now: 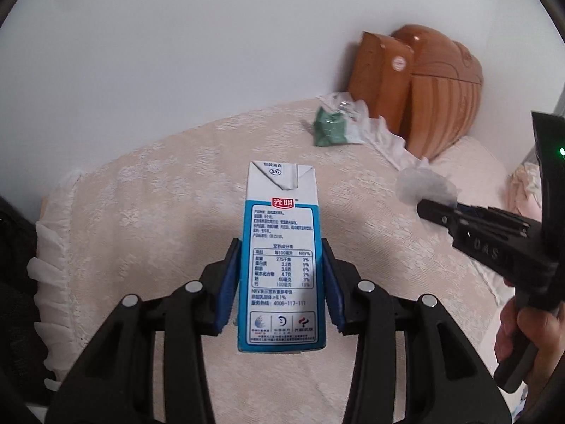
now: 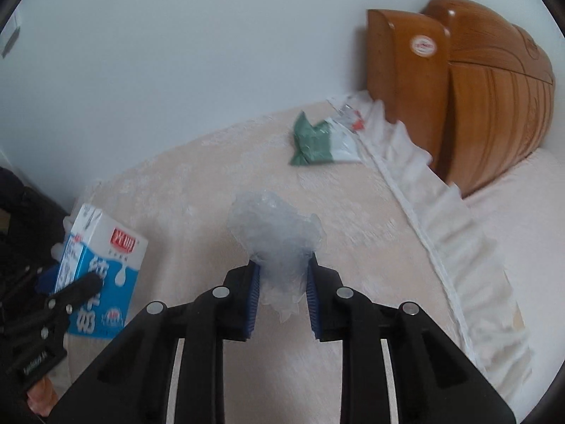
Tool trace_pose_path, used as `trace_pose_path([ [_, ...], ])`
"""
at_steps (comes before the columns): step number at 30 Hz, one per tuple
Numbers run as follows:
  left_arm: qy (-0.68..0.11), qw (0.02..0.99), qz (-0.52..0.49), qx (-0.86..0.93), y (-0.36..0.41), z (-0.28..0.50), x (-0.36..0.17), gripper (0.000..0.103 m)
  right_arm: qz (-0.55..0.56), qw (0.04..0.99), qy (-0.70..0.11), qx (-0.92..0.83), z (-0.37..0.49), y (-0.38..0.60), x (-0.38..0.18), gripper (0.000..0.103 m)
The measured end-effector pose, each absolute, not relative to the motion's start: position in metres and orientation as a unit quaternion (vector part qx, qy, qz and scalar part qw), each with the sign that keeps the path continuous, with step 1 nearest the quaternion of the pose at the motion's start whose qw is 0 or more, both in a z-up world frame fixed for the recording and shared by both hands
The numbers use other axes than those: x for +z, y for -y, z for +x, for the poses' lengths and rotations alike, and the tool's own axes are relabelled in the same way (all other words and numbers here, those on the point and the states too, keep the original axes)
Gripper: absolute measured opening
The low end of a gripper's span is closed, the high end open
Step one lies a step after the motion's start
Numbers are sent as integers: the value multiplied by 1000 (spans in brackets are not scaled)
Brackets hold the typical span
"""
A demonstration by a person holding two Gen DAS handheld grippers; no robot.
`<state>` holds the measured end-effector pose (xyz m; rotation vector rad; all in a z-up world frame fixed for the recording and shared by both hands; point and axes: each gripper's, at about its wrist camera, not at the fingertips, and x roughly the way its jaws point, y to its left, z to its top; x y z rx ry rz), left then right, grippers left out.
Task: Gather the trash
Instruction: 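Grasp the clear plastic bag with the right tool while the left tool holds the carton, then carry the carton and plastic bag to the green basket and release them inside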
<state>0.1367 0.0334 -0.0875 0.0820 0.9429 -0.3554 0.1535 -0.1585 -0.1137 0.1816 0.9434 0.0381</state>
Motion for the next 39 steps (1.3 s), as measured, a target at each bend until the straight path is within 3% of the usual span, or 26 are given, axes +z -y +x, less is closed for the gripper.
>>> trace_pose_path([
  [10,-480,782,130,-375,130,-28,-107,42,120,858,-490,-94,-110,263,-127,26],
  [16,-513,676,197,-491,231,-125,-170,42,189,812,-512,-206,-232,329,-157,26],
  [22,-541,609,264,-516,291,-186,-228,43,238,789,-514,-239,-298,360,-182,27],
  [23,-543,603,273,-517,295,-196,-232,44,247,785,-513,-243,-309,364,-187,27],
  [27,-512,617,301,-517,308,-219,-226,76,280,777,-507,-246,-344,385,-206,27],
  [30,-482,631,311,-522,313,-227,-212,90,290,772,-509,-246,-354,397,-218,27],
  [39,-453,666,312,-504,312,-210,-182,92,301,767,-517,-232,-342,405,-238,28],
])
